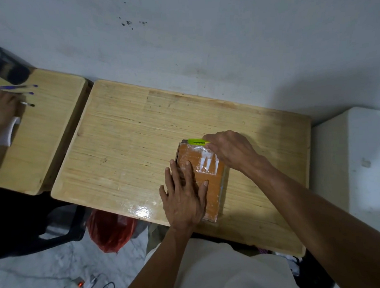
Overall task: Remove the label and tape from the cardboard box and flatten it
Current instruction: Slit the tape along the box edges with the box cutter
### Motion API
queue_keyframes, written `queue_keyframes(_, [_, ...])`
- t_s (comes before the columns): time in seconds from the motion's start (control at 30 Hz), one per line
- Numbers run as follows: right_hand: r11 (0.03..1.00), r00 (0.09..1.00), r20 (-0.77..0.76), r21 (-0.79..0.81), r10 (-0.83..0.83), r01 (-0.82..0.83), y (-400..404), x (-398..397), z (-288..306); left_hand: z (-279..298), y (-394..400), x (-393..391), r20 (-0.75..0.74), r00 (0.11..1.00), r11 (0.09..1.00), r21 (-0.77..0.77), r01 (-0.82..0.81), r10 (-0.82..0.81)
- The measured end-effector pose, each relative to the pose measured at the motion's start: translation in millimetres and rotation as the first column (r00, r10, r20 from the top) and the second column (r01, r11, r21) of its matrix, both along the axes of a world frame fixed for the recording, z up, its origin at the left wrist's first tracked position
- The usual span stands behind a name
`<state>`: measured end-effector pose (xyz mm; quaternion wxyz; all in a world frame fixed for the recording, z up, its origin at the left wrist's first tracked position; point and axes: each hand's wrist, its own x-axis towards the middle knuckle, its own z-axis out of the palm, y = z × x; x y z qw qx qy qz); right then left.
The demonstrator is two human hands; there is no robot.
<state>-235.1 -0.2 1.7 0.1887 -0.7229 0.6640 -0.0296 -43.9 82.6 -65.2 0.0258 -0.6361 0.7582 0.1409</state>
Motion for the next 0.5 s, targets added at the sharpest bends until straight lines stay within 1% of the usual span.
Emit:
queue_keyframes(0.2, [0.997, 0.995, -0.094, -0.065, 0.041, -0.047, 1, 3, -1, 1, 1, 0, -0.006, 1.0, 1.0, -0.001, -0.011, 0.011])
queue_keyframes(0.37, [0.996, 0.987, -0.15, -0.068, 0.054, -0.065, 10, -8, 2, 3, 0, -1, -0.019, 1.0, 1.0, 0.017, -0.015, 0.015])
queue_keyframes(0.5, [0.995, 0.989, -0.131, -0.067, 0.063, -0.072, 18, -15, 5, 5, 0, -2, -0.028, 0.999, 1.0, 0.019, -0.021, 0.022])
